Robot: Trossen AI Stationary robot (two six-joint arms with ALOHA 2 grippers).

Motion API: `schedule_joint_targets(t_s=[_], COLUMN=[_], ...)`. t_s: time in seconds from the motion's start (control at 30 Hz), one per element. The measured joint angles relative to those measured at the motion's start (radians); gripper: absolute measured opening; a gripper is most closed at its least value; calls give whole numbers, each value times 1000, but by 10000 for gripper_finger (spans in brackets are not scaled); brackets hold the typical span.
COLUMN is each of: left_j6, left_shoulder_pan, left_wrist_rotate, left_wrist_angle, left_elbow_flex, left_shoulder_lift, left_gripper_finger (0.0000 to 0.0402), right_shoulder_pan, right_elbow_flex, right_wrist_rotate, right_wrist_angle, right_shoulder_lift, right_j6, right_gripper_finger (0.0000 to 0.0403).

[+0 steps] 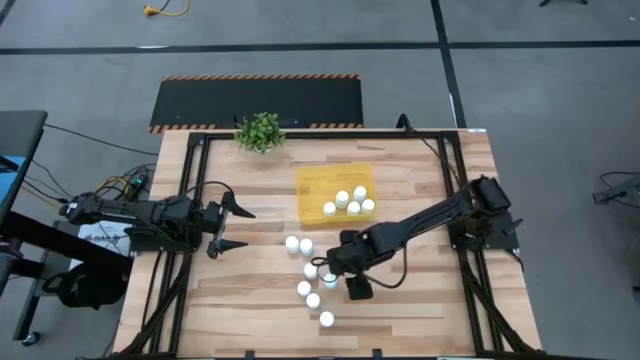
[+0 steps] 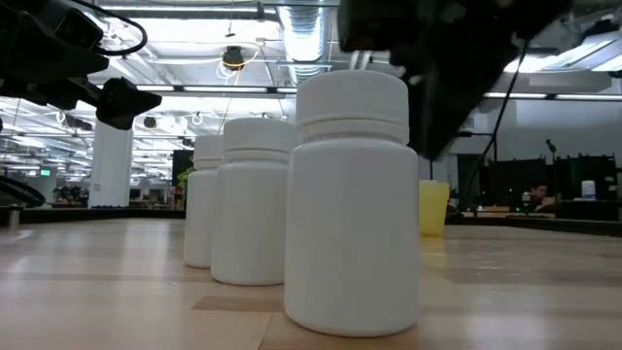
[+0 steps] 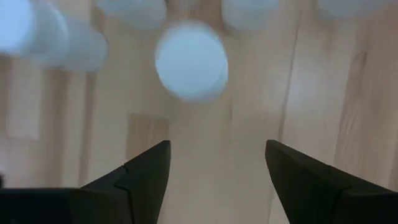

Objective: Pick and place pill bottles into a basket
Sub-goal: Put the white medicine bottle into the yellow bin

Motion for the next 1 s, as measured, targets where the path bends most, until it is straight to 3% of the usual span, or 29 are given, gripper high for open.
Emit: schedule_joint_targets(t_s=[1.0], left_j6=[-8], left_shoulder_pan=[0], left_wrist_rotate=[-4], left_wrist_angle=[0], left_elbow_flex=[0], left_shoulder_lift=[13], left_gripper_finger=[386], right_shoulder_pan=[0], right_elbow_flex=[41], right_wrist_rotate=[-14], right_wrist_angle=[137], right_shoulder_lift=[88], right_j6=[-53], right_gripper_finger=[256])
